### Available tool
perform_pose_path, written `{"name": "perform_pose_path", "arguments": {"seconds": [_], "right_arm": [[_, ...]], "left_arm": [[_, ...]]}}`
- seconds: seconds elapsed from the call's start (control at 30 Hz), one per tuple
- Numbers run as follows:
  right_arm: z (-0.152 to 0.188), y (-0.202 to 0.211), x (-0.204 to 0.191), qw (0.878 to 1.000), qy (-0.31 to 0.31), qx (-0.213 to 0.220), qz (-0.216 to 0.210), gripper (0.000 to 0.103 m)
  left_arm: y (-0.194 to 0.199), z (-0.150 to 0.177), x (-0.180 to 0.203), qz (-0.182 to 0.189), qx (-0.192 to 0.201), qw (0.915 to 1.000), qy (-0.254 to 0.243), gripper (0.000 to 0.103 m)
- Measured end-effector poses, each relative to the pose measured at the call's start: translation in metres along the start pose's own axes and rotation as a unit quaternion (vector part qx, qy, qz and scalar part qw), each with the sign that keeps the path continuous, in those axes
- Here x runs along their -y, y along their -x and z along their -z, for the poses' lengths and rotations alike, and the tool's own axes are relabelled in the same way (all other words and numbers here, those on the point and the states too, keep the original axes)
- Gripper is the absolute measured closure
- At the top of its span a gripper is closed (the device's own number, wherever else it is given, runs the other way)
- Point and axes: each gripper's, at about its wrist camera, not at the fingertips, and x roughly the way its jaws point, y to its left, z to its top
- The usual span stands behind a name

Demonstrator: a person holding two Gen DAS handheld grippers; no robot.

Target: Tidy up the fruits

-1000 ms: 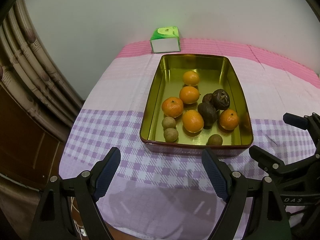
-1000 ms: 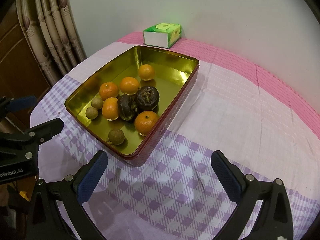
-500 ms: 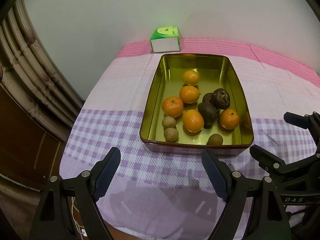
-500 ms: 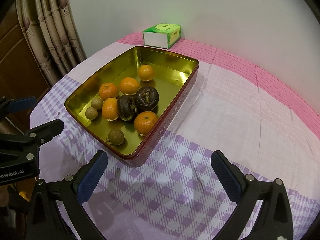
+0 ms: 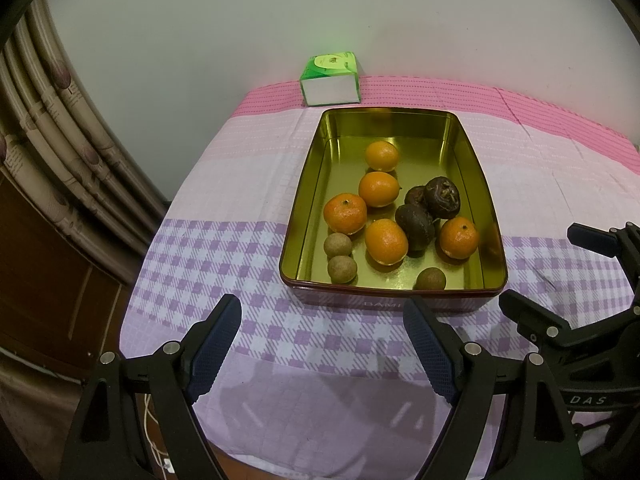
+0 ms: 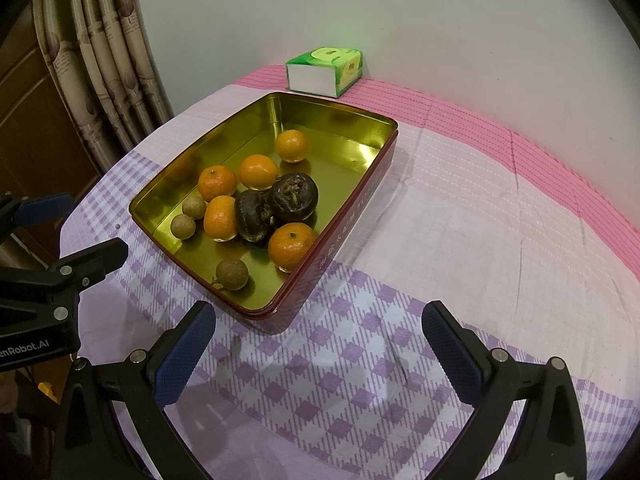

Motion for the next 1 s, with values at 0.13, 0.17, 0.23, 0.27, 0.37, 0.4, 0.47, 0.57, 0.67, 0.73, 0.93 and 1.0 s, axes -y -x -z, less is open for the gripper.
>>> {"name": "perform_pose_path", "arguments": {"seconds": [0.13,0.17,0.23,0.27,0.37,0.4,0.47,0.57,0.67,0.73,0.93,1.0], "right_arm": [[-0.0001,-0.0001,-0.0001,1.000,0.000,-0.001,0.000,0.001],[0.0000,0.0000,-0.0001,1.000,0.000,-0.001,0.000,0.001],[-0.0001,0.0001,-0.0004,1.000,0.000,0.000,0.000,0.001],[-0.0003,0.0003,-0.0001,1.000,-0.001,0.000,0.001,0.001],[-0.0001,0.0002,-0.0001,1.000,0.000,0.000,0.000,0.001],[-0.0002,0.0002,-0.0001,1.000,0.000,0.000,0.000,0.001],[-0.0002,0.0002,-0.0001,1.000,0.000,0.000,0.000,0.001],[-0.0001,0.0000,0.0000,1.000,0.000,0.000,0.000,0.001],[-0.0001,0.0003,0.0000,1.000,0.000,-0.001,0.000,0.001],[-0.0001,0.0003,0.0000,1.000,0.000,-0.001,0.000,0.001],[0.0001,0.0000,0.0001,1.000,0.000,-0.002,0.000,0.001],[0.0005,-0.0001,0.0007,1.000,-0.001,-0.002,0.000,0.001]], "left_arm": [[0.0000,-0.0002,0.0007,0.000,0.000,1.0000,-0.001,0.020],[0.0001,-0.0003,0.0007,0.000,0.000,1.0000,-0.001,0.020],[0.0003,-0.0001,0.0004,0.000,0.000,1.0000,-0.001,0.020],[0.0000,-0.0002,0.0007,0.000,0.000,1.0000,-0.001,0.020],[0.0002,-0.0002,0.0009,0.000,0.000,1.0000,-0.001,0.020],[0.0002,-0.0001,0.0008,0.000,0.000,1.0000,-0.001,0.020],[0.0002,-0.0001,0.0010,-0.001,0.000,1.0000,-0.001,0.020],[0.0003,0.0001,0.0007,-0.001,0.000,1.0000,-0.001,0.020],[0.0005,0.0000,0.0012,-0.001,0.000,1.0000,-0.001,0.020],[0.0004,0.0000,0.0009,-0.001,0.000,1.0000,-0.001,0.020],[-0.0001,-0.0004,0.0022,-0.001,0.000,1.0000,-0.001,0.020],[-0.0005,-0.0003,0.0017,-0.002,-0.001,1.0000,-0.001,0.020]]}}
